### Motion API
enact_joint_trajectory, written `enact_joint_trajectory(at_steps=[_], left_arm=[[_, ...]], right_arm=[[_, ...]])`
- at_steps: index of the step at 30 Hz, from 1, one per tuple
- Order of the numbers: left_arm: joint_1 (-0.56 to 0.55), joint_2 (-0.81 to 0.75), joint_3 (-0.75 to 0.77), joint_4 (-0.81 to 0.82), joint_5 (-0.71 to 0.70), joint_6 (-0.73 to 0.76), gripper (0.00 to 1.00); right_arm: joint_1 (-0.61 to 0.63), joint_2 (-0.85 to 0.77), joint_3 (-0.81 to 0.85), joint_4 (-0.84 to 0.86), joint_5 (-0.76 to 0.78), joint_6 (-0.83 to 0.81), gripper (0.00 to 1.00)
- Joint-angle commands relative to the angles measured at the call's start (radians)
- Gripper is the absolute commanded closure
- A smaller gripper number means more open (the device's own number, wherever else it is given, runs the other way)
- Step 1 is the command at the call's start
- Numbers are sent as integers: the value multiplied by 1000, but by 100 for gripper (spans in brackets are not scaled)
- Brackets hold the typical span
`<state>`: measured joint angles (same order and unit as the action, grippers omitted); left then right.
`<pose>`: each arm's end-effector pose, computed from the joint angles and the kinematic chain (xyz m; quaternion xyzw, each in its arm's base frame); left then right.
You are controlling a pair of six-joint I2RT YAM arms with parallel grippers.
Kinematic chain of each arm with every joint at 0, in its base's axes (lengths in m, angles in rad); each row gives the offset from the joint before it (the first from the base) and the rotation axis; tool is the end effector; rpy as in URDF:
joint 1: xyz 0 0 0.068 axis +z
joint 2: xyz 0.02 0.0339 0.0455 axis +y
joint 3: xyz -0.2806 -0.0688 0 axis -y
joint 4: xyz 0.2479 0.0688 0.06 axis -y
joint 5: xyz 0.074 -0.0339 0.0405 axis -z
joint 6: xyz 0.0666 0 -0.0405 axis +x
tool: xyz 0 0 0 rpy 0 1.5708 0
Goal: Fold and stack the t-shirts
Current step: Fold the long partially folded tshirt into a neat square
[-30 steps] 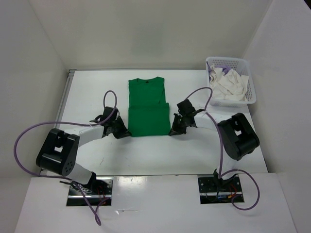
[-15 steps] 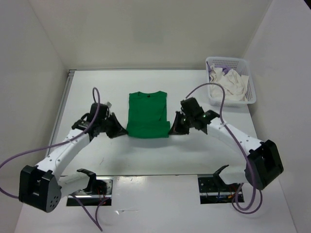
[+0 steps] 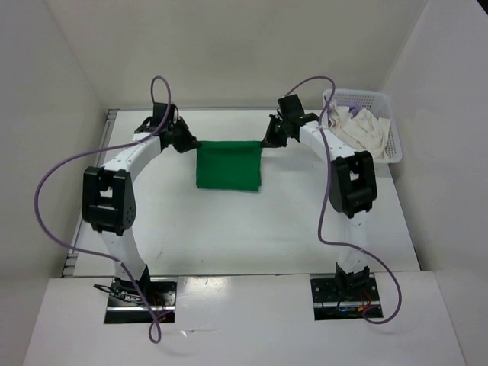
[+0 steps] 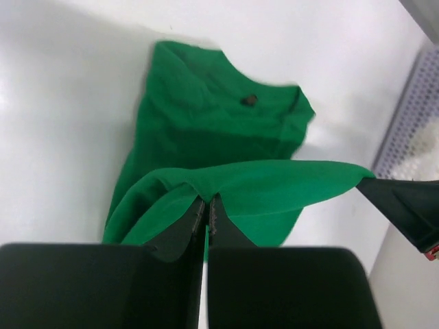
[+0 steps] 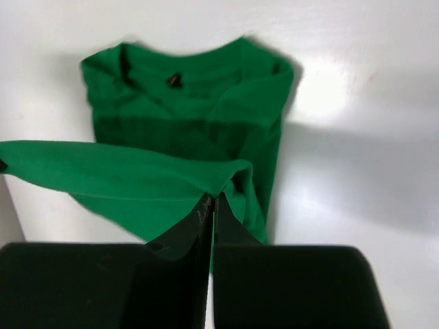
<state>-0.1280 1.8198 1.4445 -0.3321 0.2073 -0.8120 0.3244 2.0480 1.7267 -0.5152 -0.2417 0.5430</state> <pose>0.4422 -0.0707 0.2600 -0.2622 0.8656 -0.2723 0.3285 0.4650 0.1732 0.2385 0.0581 0.9257 0.2518 0.2761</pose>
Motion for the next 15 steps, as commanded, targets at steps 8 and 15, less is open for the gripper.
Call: enact_joint_trajectory(at_steps=[8,15], left_arm=[[14,297,256,79,-65,-27,86],[24,253,323,120,-100,-27,29]], right_arm=[[-38,345,456,-104,55,-61,99],[-38,373,628,-167,68,-26,66]])
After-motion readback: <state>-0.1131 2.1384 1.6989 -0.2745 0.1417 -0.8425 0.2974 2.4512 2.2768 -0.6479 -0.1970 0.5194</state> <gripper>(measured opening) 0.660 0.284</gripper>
